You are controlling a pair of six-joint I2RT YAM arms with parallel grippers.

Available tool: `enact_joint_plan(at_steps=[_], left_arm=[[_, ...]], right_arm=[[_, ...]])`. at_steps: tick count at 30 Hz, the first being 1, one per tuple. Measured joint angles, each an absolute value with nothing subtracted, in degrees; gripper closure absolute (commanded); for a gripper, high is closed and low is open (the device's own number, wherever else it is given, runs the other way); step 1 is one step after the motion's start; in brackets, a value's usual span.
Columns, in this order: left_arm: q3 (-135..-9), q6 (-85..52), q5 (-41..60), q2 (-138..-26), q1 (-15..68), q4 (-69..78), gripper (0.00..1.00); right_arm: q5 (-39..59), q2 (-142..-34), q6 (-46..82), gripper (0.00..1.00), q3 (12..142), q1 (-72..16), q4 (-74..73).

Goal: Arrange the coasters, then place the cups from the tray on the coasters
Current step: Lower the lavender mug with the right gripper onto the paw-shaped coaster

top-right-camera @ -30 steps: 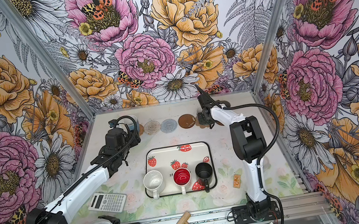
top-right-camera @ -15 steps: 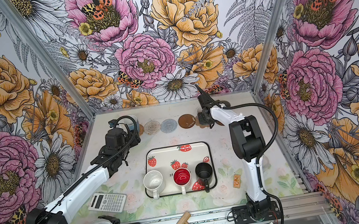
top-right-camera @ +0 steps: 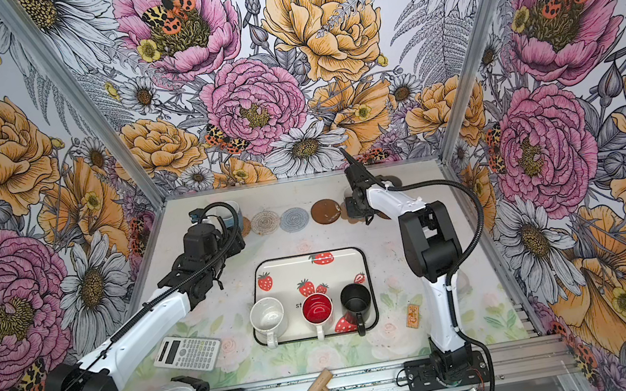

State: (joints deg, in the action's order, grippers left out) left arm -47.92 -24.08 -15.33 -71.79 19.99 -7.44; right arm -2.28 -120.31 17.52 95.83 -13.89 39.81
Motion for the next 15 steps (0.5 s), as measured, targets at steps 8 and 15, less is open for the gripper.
enact_joint_plan(at_steps=[8, 15], left_arm=[[-47.9, -24.1, -15.3, -71.8, 20.0, -7.5, 0.28], [-47.9, -24.1, -15.4, -71.7, 20.0, -7.5, 0.28]], right_arm=[[-2.2, -120.3, 18.0, 0.57, 95.8, -13.9, 39.4], [-2.0, -118.1, 18.5, 0.45, 93.0, -13.9, 37.9]])
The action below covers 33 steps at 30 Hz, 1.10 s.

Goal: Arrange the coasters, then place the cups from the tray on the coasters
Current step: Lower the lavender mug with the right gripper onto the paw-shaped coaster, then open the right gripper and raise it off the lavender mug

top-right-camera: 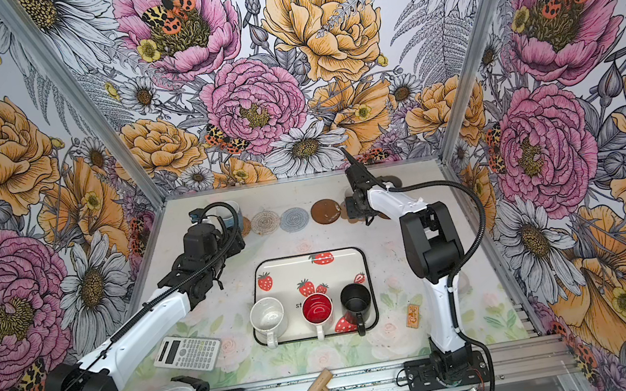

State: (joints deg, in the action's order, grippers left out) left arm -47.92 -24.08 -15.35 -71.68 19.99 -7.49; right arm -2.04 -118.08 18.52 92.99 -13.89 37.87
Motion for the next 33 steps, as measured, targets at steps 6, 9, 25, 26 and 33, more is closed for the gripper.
enact_joint_plan(at_steps=[6, 9, 25, 26, 33], left_arm=[[-47.9, -24.1, -15.4, -70.3, 20.0, -8.8, 0.28], [-47.9, -24.1, -15.4, -68.3, 20.0, -9.2, 0.28], [-47.9, -24.1, -16.2, -64.5, 23.2, -11.4, 0.28], [-47.9, -24.1, -16.4, -64.5, 23.5, -11.6, 0.28], [-48.1, -24.1, -17.8, -64.8, 24.7, -12.2, 0.28]], right_arm=[[-2.1, -111.7, 18.6, 0.42, 89.1, -14.2, 37.8], [-3.2, -107.2, 18.6, 0.42, 87.3, -14.9, 37.7], [-19.3, -85.2, 24.7, 0.41, 82.4, -31.1, 32.8], [-20.3, -84.6, 25.5, 0.41, 81.8, -31.9, 32.4], [-25.8, -82.3, 30.8, 0.41, 74.8, -36.1, 28.8]])
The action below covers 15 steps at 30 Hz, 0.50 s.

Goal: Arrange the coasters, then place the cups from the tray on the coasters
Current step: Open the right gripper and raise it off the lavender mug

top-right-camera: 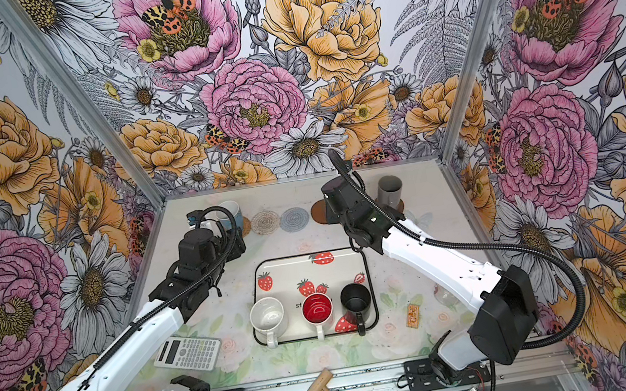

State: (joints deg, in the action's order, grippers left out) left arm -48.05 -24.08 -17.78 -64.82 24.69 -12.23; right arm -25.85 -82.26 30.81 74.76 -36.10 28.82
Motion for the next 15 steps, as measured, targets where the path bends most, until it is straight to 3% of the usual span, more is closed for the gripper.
enact_joint_plan(at_steps=[10, 15], left_arm=[[-53.3, -23.6, -19.7, -66.9, 29.0, -16.3, 0.25], [-56.2, -22.5, -20.0, -67.6, 30.5, -19.2, 0.23]], right_arm=[[-27.2, -80.7, 33.4, 0.38, 67.6, -36.5, 23.1], [-27.9, -80.2, 33.6, 0.31, 65.7, -36.4, 20.2]])
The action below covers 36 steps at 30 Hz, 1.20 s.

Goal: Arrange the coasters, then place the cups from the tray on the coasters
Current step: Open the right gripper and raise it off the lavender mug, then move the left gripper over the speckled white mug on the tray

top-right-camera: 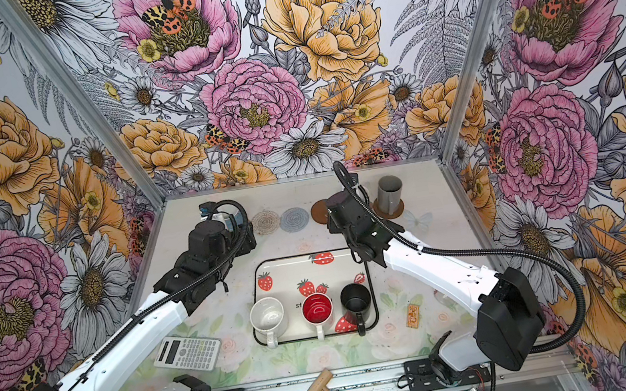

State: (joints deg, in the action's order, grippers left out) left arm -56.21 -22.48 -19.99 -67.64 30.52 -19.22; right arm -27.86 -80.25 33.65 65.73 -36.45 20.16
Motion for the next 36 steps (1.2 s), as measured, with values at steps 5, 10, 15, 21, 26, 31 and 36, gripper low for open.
enact_joint_plan(at_steps=[5, 10, 15, 21, 26, 31, 36], left_arm=[[-59.9, -19.9, -19.8, -67.6, 32.1, -24.0, 0.22], [-60.5, -18.2, -18.5, -65.3, 35.6, -28.7, 0.20], [-63.2, -18.5, -19.5, -62.8, 41.3, -38.4, 0.18], [-65.8, -21.0, -19.9, -59.3, 46.0, -47.9, 0.18], [-65.8, -23.1, -17.7, -58.7, 47.9, -54.7, 0.18], [-65.3, -26.0, -14.5, -59.2, 51.5, -60.0, 0.18], [-61.8, -30.7, -11.1, -58.9, 55.3, -63.3, 0.19]], right_arm=[[-28.1, -80.2, 33.7, 0.27, 63.9, -36.1, 18.2], [-27.8, -80.2, 34.4, 0.23, 61.3, -35.1, 15.3], [-26.9, -80.1, 35.2, 0.17, 59.0, -34.0, 13.0], [-25.0, -79.2, 35.2, 0.15, 56.9, -32.7, 10.4], [-23.7, -78.4, 35.6, 0.14, 55.9, -32.0, 9.0], [-23.0, -76.7, 36.1, 0.14, 54.3, -31.3, 7.8], [-22.6, -75.8, 36.6, 0.14, 52.8, -30.4, 6.9]])
